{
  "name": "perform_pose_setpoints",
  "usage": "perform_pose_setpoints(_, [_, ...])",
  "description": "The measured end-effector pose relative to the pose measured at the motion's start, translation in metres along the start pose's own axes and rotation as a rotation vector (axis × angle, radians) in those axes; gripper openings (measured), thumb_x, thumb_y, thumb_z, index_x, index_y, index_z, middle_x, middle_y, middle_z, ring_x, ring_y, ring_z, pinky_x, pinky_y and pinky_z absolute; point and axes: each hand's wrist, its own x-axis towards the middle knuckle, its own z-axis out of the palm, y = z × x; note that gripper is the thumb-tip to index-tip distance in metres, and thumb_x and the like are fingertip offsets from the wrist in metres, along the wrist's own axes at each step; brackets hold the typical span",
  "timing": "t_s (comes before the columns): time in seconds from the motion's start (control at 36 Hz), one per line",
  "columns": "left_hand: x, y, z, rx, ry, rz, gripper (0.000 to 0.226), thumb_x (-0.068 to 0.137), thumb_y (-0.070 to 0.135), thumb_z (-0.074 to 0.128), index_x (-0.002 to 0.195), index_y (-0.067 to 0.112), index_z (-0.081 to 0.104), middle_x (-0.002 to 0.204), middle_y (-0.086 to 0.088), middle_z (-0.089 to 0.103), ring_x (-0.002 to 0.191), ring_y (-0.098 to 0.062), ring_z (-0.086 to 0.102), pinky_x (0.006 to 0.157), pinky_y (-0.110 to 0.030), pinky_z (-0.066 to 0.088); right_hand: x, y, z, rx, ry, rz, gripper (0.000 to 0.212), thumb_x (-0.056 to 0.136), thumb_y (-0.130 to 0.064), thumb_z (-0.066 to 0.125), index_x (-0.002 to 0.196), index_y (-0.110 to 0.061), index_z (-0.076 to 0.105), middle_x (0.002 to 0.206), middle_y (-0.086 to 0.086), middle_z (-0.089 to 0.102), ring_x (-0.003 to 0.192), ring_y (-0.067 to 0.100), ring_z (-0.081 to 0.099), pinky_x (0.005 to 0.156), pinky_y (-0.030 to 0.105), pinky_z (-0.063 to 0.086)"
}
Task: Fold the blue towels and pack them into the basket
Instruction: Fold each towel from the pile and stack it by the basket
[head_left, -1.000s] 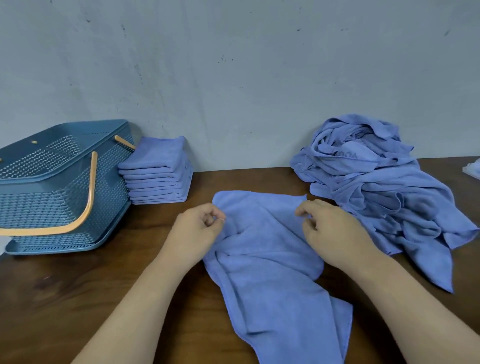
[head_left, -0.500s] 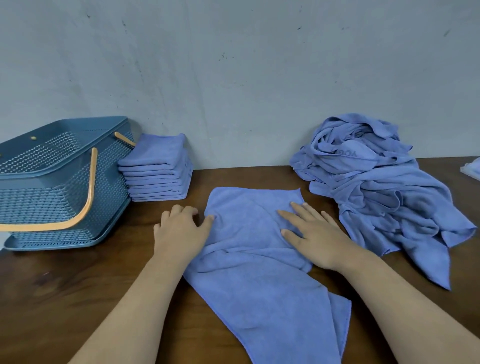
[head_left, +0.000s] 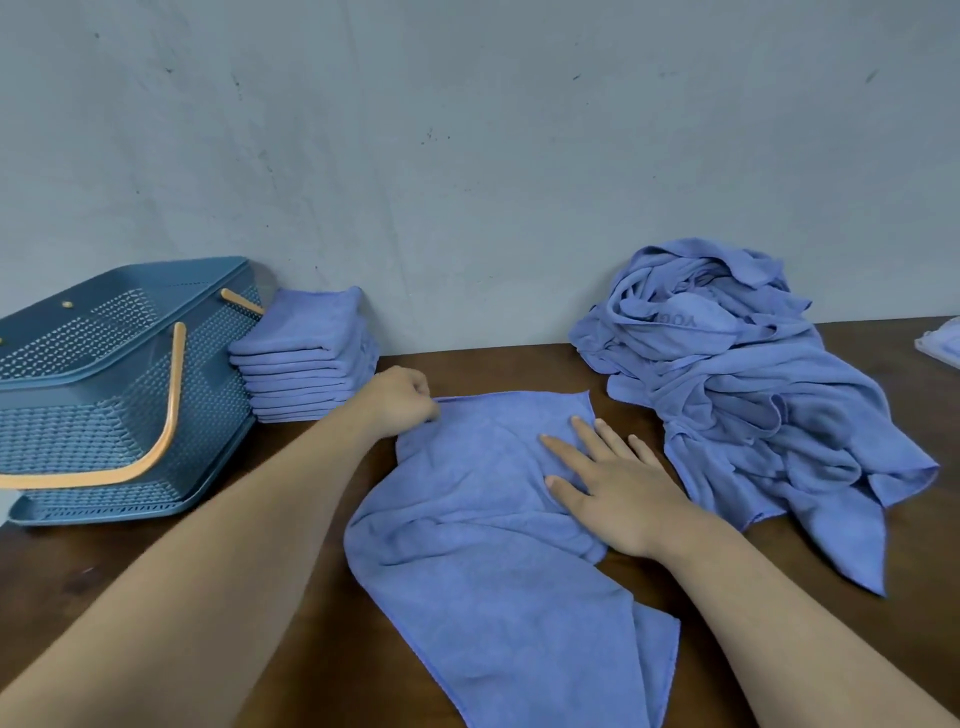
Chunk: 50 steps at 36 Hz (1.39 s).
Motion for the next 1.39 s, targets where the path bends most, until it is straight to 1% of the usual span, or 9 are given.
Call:
perform_pose_setpoints(0.11, [0.005,0.009,-0.021,-0.019,0.101,-0.016,0.037,0.083,0.021,0.080,0.067,0.015,0.048,0.062,-0.002,0.045,0.058,-0.018,0.039,0.053,-0.030,0.029,0.001,0.002,0.001,0.002,-0.002,-0.007,0.064,0.103,-0.072,0.016,0.163,-0.058,-0.002,0.175,-0.014,-0.018,0.160,0.012,-0.020,0.130,0.046,-0.008])
perform_pose_setpoints(0.22, [0.007,0.004,-0.030,-0.017,0.126,-0.029,0.044,0.087,0.036,0.086,0.079,0.012,0.049,0.067,-0.009,0.049,0.055,-0.025,0.046,0.052,-0.031,0.037,0.001,0.002,0.002,0.007,0.006,-0.012,0.065,0.102,-0.073,0.016,0.163,-0.058,-0.001,0.175,-0.014,-0.018,0.161,0.013,-0.019,0.131,0.047,-0.007])
perform_pose_setpoints(0.36, [0.002,0.003,-0.039,0.036,-0.107,-0.139,0.054,0.082,0.048,0.088,0.075,0.016,0.045,0.064,-0.003,0.033,0.052,-0.021,0.029,0.049,-0.028,0.024,0.002,0.003,0.003,0.000,0.009,-0.011,0.065,0.101,-0.073,0.015,0.162,-0.058,-0.001,0.175,-0.013,-0.016,0.161,0.014,-0.018,0.131,0.048,-0.007])
perform_pose_setpoints(0.44, [-0.003,0.005,-0.041,0.170,-0.207,-0.159,0.036,0.086,0.027,0.082,0.080,0.013,0.050,0.068,-0.006,0.041,0.054,-0.022,0.034,0.050,-0.030,0.029,0.002,0.004,0.004,0.003,0.016,-0.013,0.065,0.101,-0.073,0.015,0.162,-0.058,-0.002,0.176,-0.013,-0.016,0.161,0.014,-0.017,0.130,0.047,-0.007])
perform_pose_setpoints(0.53, [-0.012,0.004,-0.025,0.427,0.083,-0.003,0.011,0.096,0.011,0.062,0.102,0.001,0.060,0.100,-0.014,0.067,0.085,-0.031,0.061,0.070,-0.040,0.048,0.003,0.004,0.004,0.010,0.017,-0.011,0.065,0.101,-0.073,0.016,0.162,-0.058,-0.002,0.176,-0.013,-0.016,0.161,0.013,-0.018,0.130,0.047,-0.007])
perform_pose_setpoints(0.69, [-0.066,-0.013,0.039,0.578,0.509,0.338,0.032,0.094,0.012,0.061,0.125,0.016,0.064,0.122,-0.001,0.064,0.111,-0.030,0.059,0.088,-0.042,0.044,0.002,0.002,0.003,0.006,0.006,-0.003,0.064,0.103,-0.072,0.016,0.162,-0.058,-0.002,0.175,-0.013,-0.017,0.161,0.013,-0.019,0.130,0.047,-0.007])
perform_pose_setpoints(0.83, [-0.071,-0.049,0.043,0.216,0.254,0.227,0.036,0.107,0.039,0.053,0.141,0.027,0.060,0.145,0.011,0.061,0.133,-0.021,0.054,0.113,-0.042,0.040,0.004,0.003,0.003,0.010,0.008,-0.007,0.065,0.102,-0.073,0.016,0.162,-0.058,-0.003,0.175,-0.014,-0.017,0.160,0.010,-0.019,0.130,0.047,-0.008])
perform_pose_setpoints(0.97, [-0.056,-0.058,0.040,0.221,0.187,0.207,0.049,0.110,0.046,0.045,0.156,0.027,0.048,0.163,0.005,0.046,0.150,-0.019,0.043,0.125,-0.048,0.030,0.030,0.012,-0.004,0.022,0.021,-0.006,0.073,0.096,-0.075,0.021,0.164,-0.054,0.005,0.175,-0.017,-0.011,0.161,0.006,-0.013,0.130,0.047,-0.006])
perform_pose_setpoints(1.39, [0.023,-0.034,0.046,0.296,0.198,0.164,0.052,0.113,0.035,0.039,0.159,0.010,0.041,0.164,-0.010,0.043,0.148,-0.030,0.041,0.120,-0.042,0.034,0.134,0.040,-0.025,0.037,0.007,0.015,0.076,0.094,-0.072,0.029,0.165,-0.052,0.012,0.176,-0.017,-0.003,0.161,0.005,-0.007,0.129,0.043,0.000])
